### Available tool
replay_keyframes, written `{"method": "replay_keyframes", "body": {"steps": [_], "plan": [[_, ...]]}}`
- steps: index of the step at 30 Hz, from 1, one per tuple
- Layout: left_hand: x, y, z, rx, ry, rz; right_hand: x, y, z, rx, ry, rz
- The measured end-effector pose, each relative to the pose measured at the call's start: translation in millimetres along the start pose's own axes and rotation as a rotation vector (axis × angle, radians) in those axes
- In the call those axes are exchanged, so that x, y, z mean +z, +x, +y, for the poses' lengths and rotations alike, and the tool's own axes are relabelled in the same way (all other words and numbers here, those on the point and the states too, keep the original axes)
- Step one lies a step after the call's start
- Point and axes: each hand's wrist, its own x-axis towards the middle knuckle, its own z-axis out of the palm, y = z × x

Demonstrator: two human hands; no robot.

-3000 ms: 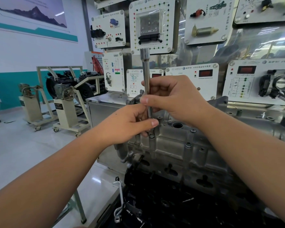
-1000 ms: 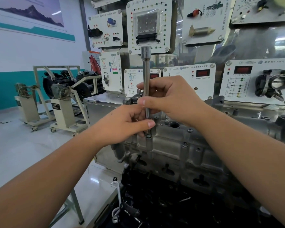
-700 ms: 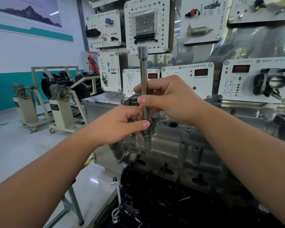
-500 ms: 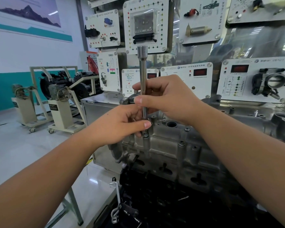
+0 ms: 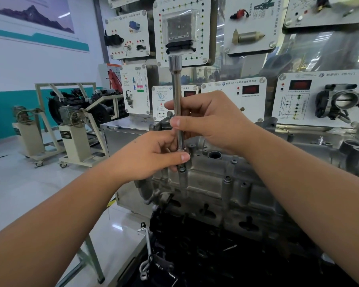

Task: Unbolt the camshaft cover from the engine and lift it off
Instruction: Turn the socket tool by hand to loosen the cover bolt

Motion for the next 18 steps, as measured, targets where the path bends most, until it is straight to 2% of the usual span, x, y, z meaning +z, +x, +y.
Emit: {"method": "replay_keyframes", "body": {"steps": [6, 13, 18], "plan": [[1.9, -0.8, 0.7, -0.010, 0.009, 0.043, 4.4, 1.0, 1.9, -0.061, -0.080, 0.081], [-3.5, -1.8, 0.2, -0.038, -0.076, -0.044, -0.6, 1.8, 0.9, -0.054, -0.026, 0.007], [-1.1, -1.8, -0.2, -0.005, -0.015, 0.006, -0.3, 0.4, 0.9, -0.068, -0.018, -0.004]]}}
